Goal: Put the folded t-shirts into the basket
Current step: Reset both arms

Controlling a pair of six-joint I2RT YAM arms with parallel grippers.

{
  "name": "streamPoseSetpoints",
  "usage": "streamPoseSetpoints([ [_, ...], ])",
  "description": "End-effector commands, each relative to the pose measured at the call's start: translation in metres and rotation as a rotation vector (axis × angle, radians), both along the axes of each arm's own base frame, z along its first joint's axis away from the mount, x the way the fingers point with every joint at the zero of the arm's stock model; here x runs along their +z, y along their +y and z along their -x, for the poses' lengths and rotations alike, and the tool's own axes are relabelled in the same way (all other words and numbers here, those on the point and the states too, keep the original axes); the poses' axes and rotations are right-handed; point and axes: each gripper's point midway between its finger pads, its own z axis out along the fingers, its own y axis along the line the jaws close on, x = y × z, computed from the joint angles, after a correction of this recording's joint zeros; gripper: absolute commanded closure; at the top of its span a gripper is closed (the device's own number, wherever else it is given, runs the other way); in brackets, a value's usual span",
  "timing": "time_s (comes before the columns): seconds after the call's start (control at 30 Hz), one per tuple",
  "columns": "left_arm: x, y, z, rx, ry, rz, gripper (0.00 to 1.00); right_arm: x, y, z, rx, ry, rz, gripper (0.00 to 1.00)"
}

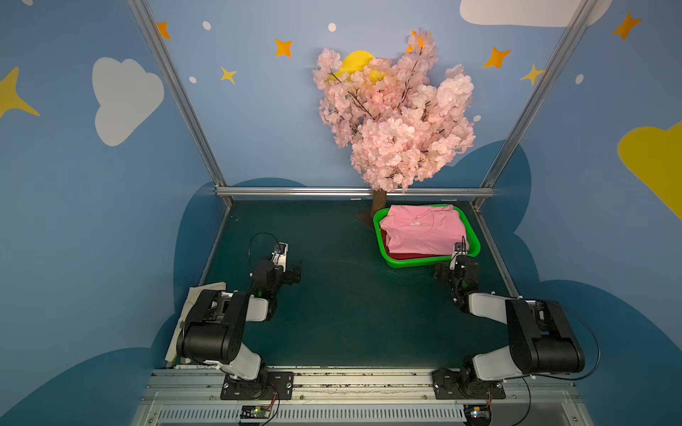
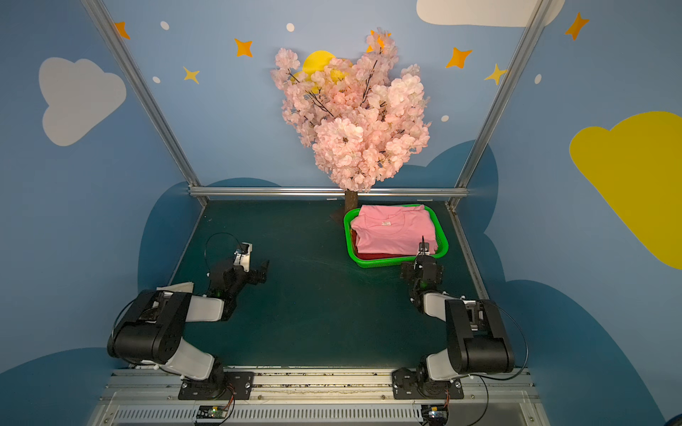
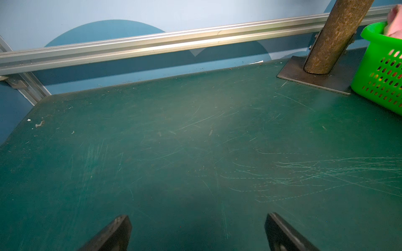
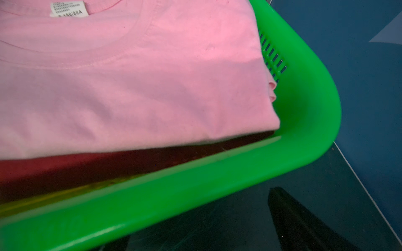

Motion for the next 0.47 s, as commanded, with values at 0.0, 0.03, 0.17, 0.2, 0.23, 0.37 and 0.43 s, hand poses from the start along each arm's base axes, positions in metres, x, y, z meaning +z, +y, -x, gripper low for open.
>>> streamPoseSetpoints([
  [0.0, 0.0034, -0.0022, -0.0043, -0.012, -0.011, -0.008, 0.0, 0.0188, 0.0021, -0.0104, 0.007, -0.068, -0.009, 0.02],
  [0.03, 0.0034, -0.0025, -0.0043, -0.012, -0.011, -0.008, 0.0, 0.0185, 0.0023, -0.0103, 0.008, -0.067, -0.009, 0.02],
  [0.17, 0.0028, -0.0022, -0.0038, -0.011, -0.01, -0.01, 0.0, 0.0191, 0.0025, -0.0107, 0.008, -0.069, -0.01, 0.02],
  [0.2, 0.0031, -0.0029, -0.004, -0.013, -0.01, -0.009, 0.0, 0.0185, 0.002, -0.0104, 0.007, -0.067, -0.009, 0.02],
  [0.23, 0.0032, -0.0026, -0.0041, -0.012, -0.011, -0.01, 0.0, 0.0185, 0.0022, -0.0103, 0.007, -0.067, -0.01, 0.02],
  [0.37, 0.0029, -0.0026, -0.0046, -0.012, -0.009, -0.009, 0.0, 0.0187, 0.002, -0.0103, 0.007, -0.068, -0.009, 0.02],
  [0.43, 0.0038, -0.0037, -0.0039, -0.009, -0.015, -0.016, 0.0, 0.0185, 0.0023, -0.0103, 0.007, -0.067, -0.009, 0.02],
])
